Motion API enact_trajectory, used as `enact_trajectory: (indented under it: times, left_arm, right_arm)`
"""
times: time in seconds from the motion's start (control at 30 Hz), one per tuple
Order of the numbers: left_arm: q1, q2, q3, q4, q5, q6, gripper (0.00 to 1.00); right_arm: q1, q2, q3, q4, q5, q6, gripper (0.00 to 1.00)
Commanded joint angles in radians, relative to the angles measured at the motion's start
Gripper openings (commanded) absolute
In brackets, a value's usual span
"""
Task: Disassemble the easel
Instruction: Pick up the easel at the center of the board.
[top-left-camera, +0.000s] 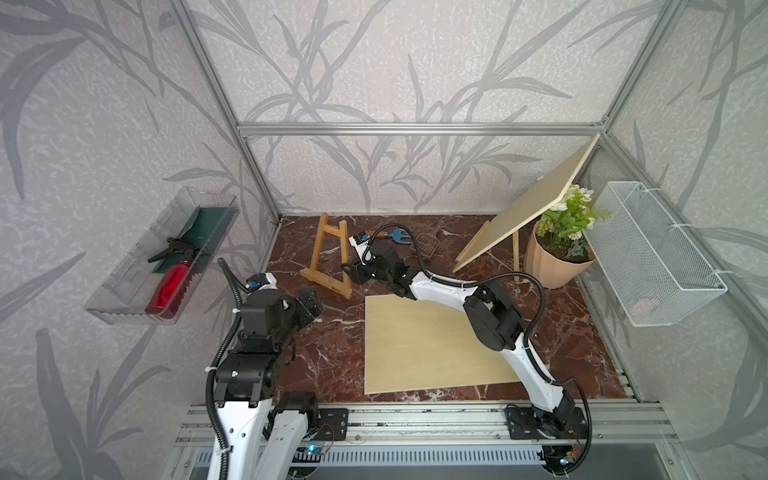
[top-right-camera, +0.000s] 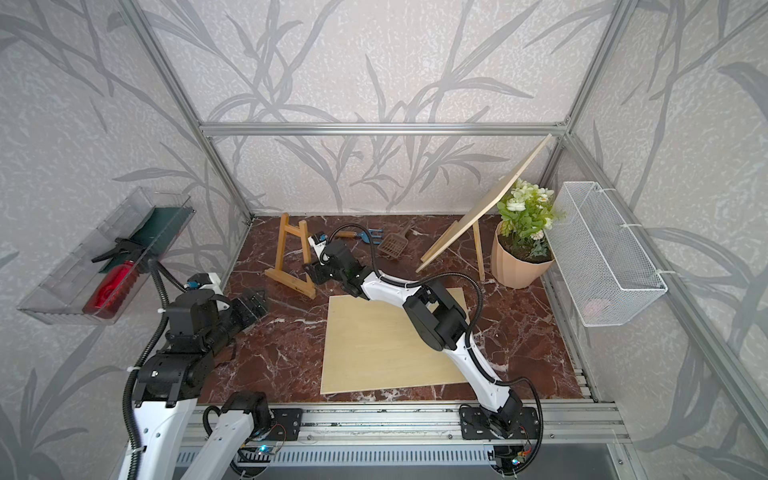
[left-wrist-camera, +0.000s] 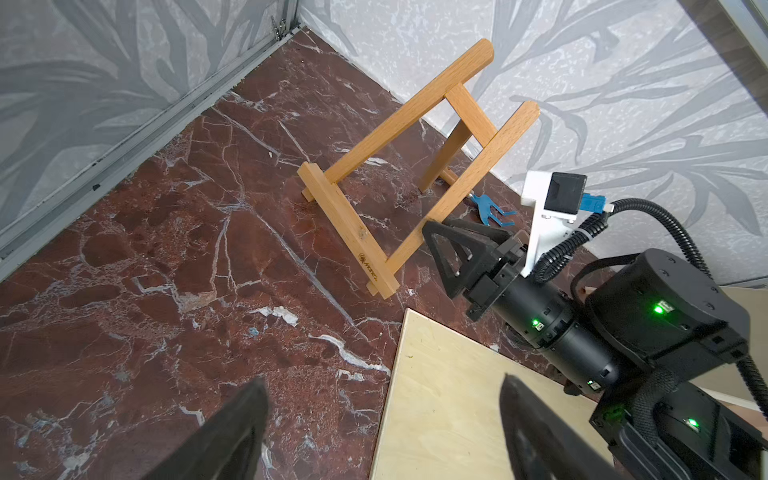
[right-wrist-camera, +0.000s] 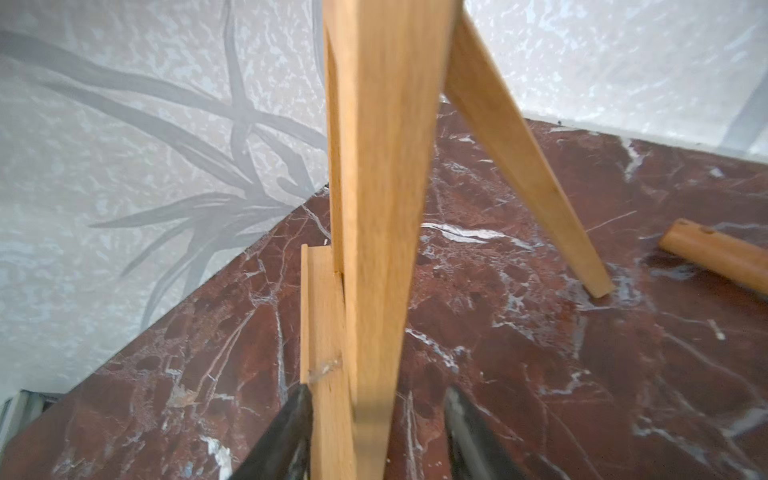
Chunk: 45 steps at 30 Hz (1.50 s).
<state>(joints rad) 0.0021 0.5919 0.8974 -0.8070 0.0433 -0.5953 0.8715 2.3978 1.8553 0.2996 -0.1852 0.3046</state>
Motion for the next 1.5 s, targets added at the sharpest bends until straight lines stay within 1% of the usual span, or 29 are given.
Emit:
enact_trajectory:
  times: [0.0,0.03,0.1,0.23,0.4,0.5,0.63,1.07,1.2,1.33,1.47]
  left_arm:
    - [0.009,0.005,-0.011,0.011,0.027,-0.004,0.86]
    - [0.009,0.008,-0.011,0.012,0.031,-0.004,0.86]
    - [0.011,0.009,-0.012,0.012,0.036,-0.004,0.86]
    - [0.012,0.015,-0.011,0.012,0.037,-0.004,0.86]
    - [0.014,0.017,-0.015,0.017,0.045,-0.003,0.86]
    - [0.019,0.014,-0.019,0.022,0.049,-0.002,0.86]
    - [0.021,0.002,-0.020,0.022,0.034,-0.001,0.86]
    - [0.023,-0.007,-0.020,0.020,0.019,0.003,0.85]
    - [0.027,-0.013,-0.022,0.025,0.018,0.005,0.85]
    - [0.033,-0.015,-0.029,0.041,0.046,0.011,0.86]
    - [0.033,-0.019,-0.029,0.043,0.042,0.015,0.85]
  right_arm:
    - [0.004,0.033,0.020,0.125,-0.057,0.041,0.46]
    - [0.004,0.040,0.023,0.142,-0.066,0.047,0.45]
    - [0.004,0.049,0.028,0.161,-0.069,0.056,0.39]
    - [0.004,0.053,0.029,0.177,-0.059,0.063,0.20]
    - [0.004,0.036,0.016,0.187,-0.067,0.071,0.13]
    - [0.003,0.023,0.004,0.194,-0.075,0.077,0.04]
    - [0.003,-0.005,-0.017,0.195,-0.082,0.081,0.00]
    - [0.002,-0.261,-0.247,0.231,-0.115,0.143,0.00]
    - [0.001,-0.341,-0.303,0.193,-0.127,0.167,0.00]
    - [0.001,-0.430,-0.330,0.071,-0.144,0.175,0.00]
    - [-0.002,-0.539,-0.430,0.052,-0.145,0.240,0.00]
